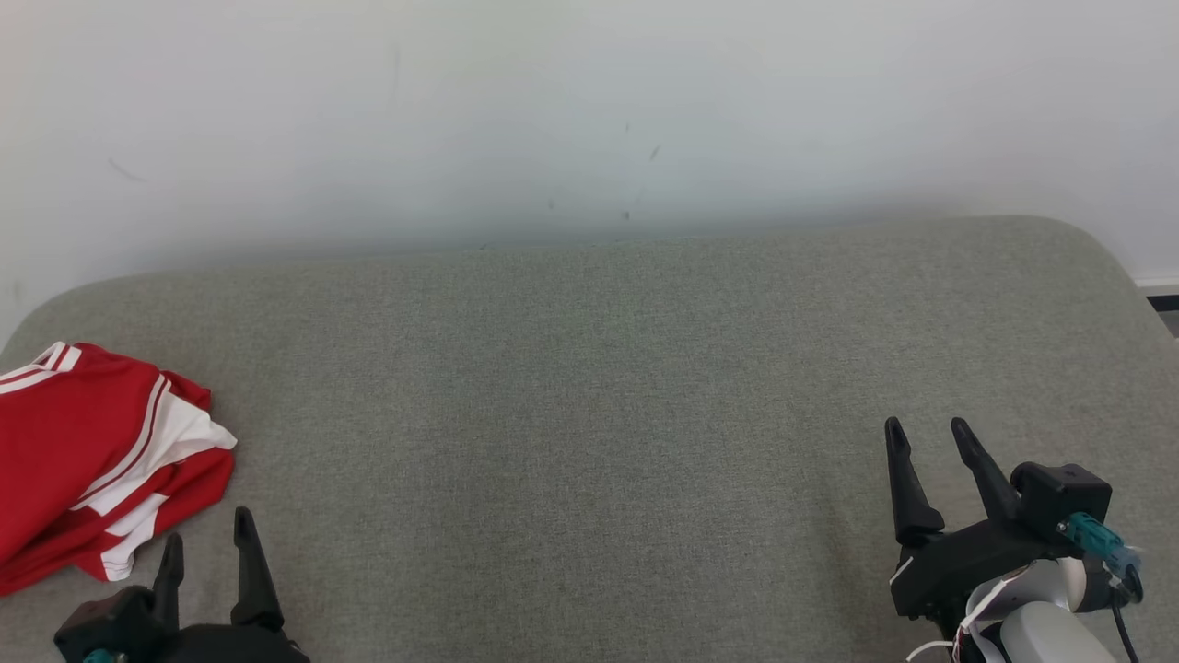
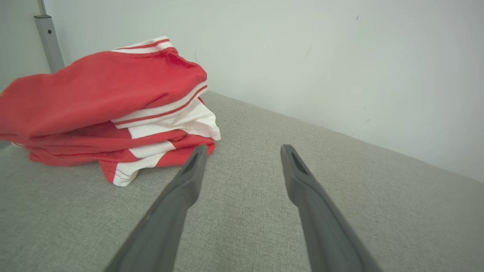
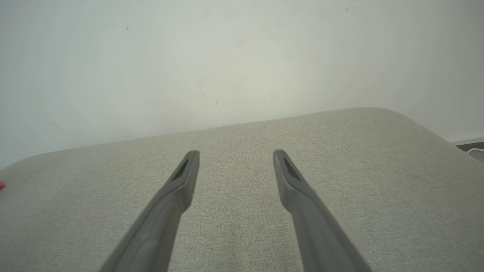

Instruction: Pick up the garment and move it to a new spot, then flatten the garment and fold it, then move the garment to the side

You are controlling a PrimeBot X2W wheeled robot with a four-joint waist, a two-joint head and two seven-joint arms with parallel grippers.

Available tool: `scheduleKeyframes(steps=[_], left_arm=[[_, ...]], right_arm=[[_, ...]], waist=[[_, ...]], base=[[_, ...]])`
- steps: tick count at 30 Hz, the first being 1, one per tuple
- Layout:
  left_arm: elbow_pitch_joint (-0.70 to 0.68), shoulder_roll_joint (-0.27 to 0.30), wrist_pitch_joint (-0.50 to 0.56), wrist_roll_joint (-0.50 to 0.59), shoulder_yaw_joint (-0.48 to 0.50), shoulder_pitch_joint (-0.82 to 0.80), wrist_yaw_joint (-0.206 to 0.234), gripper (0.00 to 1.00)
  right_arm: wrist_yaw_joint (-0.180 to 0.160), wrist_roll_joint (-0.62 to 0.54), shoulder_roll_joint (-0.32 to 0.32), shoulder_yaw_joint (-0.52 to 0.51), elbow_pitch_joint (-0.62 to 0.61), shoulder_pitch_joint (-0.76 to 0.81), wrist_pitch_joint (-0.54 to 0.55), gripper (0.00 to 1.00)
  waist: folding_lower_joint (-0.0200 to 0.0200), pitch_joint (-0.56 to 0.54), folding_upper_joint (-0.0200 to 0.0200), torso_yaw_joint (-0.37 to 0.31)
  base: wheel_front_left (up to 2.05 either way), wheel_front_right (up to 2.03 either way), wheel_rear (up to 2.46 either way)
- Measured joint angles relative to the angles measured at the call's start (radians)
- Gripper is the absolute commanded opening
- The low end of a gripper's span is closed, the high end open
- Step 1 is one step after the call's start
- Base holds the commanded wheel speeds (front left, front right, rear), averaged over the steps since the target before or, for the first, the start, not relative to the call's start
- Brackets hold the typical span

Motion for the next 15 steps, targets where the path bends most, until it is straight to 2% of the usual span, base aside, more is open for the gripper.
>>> scheduleKeyframes(steps=[13,15], left_arm=[[-0.047,0.000,-0.009,0.202,0.006,0.003,0.031,1.00],[-0.052,0.000,-0.009,0.206,0.004,0.003,0.031,1.00]], right_arm=[[-0.031,-0.151,-0.018,-0.002,-0.010,0.000,-0.045,1.00],[-0.032,-0.157,-0.018,-0.001,-0.011,0.000,-0.048,1.00]], waist=[[0.0000,-0.003,0.0000,-0.003],[0.0000,-0.003,0.0000,-0.003]], base=[[0.00,0.00,0.00],[0.00,0.00,0.00]])
